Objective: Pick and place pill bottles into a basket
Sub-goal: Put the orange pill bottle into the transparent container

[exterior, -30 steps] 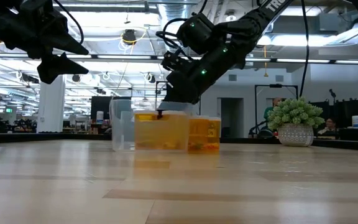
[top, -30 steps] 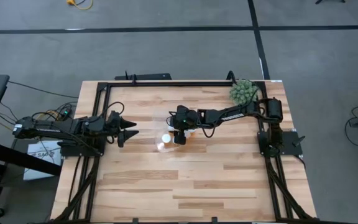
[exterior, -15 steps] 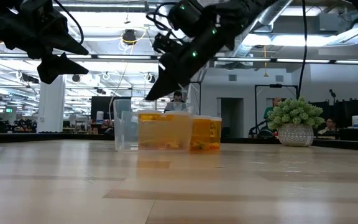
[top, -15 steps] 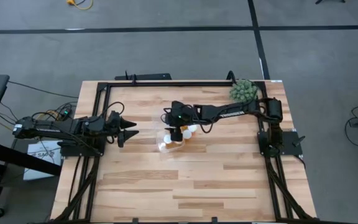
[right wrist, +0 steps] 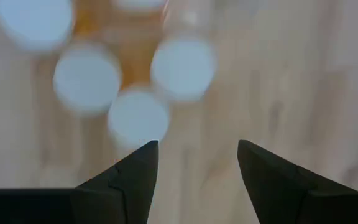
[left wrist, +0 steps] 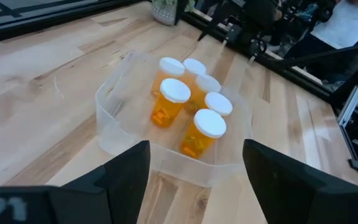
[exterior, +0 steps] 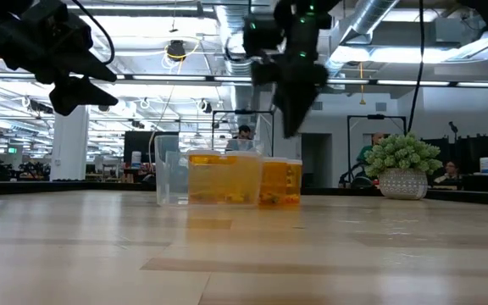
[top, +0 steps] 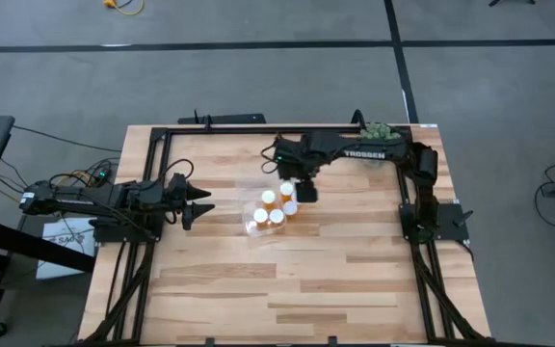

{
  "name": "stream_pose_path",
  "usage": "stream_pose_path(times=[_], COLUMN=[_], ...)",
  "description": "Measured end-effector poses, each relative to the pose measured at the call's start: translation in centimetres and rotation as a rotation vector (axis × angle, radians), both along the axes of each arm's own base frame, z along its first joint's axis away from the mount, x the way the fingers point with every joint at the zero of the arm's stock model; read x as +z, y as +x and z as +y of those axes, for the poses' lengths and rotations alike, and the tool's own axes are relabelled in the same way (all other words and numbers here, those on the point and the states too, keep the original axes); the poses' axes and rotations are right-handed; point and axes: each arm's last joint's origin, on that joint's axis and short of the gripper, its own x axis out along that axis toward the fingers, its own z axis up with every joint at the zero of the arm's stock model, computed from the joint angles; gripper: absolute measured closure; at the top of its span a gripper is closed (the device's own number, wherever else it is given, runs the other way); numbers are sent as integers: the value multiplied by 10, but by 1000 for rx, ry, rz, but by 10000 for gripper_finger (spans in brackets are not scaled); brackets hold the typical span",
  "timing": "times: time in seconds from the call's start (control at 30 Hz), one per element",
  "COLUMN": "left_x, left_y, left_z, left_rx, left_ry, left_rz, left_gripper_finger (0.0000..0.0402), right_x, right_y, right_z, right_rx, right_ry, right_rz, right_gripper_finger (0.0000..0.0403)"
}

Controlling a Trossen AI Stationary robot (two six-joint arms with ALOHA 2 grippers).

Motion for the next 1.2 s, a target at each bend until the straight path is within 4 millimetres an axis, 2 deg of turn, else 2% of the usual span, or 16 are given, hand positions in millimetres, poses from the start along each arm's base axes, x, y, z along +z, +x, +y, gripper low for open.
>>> stream_pose_path(times=[0.1, 0.2, 0.57, 0.83, 1.07, 1.2], left_x=[0, 0, 0, 0, 0, 0], left_y=[0, 0, 0, 0, 0, 0], left_z=[0, 0, 0, 0, 0, 0], left_rx=[-6, -10, -11, -14, -14, -14], left_ry=[17, 29, 30, 29, 28, 29], left_rz=[3, 3, 3, 3, 1, 1], left_gripper_finger=[155, 155, 155, 155, 155, 155], right_x=[-9, -28, -89, -112, -127, -138], right_y=[-13, -22, -48, -80, -117, -129], right_z=[-9, -16, -12, -1, 13, 20], right_rx=[-44, -73, -90, -128, -248, -315], right_ry=[139, 229, 261, 230, 205, 212], right_rz=[49, 77, 113, -35, -319, -494], right_gripper_finger=[197, 199, 214, 237, 244, 242])
